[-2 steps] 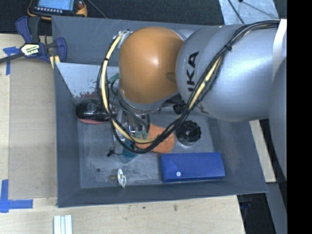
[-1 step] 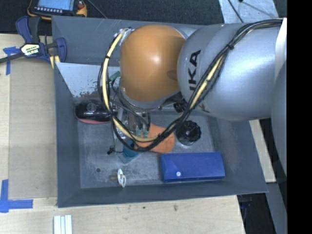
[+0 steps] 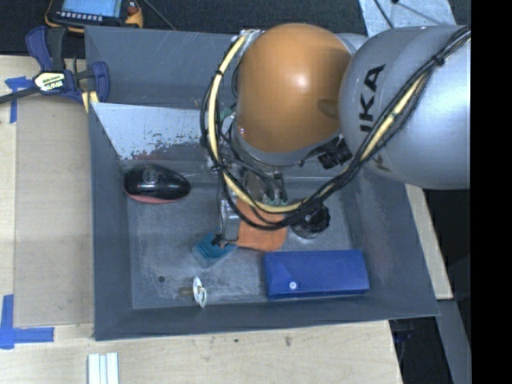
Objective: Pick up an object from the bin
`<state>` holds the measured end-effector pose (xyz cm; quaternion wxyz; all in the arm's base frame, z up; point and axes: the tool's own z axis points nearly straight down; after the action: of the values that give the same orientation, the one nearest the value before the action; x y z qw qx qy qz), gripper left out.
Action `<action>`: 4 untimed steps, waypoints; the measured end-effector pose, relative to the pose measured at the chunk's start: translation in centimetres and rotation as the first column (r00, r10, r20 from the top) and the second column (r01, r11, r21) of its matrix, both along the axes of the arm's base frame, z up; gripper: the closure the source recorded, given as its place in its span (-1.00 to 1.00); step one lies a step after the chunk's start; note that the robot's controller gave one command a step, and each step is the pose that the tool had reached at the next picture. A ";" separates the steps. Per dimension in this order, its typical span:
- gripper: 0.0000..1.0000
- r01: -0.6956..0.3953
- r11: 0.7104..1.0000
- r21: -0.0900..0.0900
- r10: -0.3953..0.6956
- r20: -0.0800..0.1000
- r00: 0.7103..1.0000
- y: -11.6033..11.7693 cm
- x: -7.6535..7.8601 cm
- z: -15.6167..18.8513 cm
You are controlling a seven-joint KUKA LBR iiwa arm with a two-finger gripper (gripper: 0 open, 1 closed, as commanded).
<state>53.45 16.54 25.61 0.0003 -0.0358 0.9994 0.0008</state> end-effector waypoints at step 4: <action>-1.00 -0.286 0.958 -0.001 0.286 0.009 0.958 -5.5 4.7 -2.4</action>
Offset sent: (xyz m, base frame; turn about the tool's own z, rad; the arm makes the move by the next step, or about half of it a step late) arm -0.0207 -0.0634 0.0295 -0.2840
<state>58.12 11.03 23.18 0.0046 -0.1800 0.9836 0.0007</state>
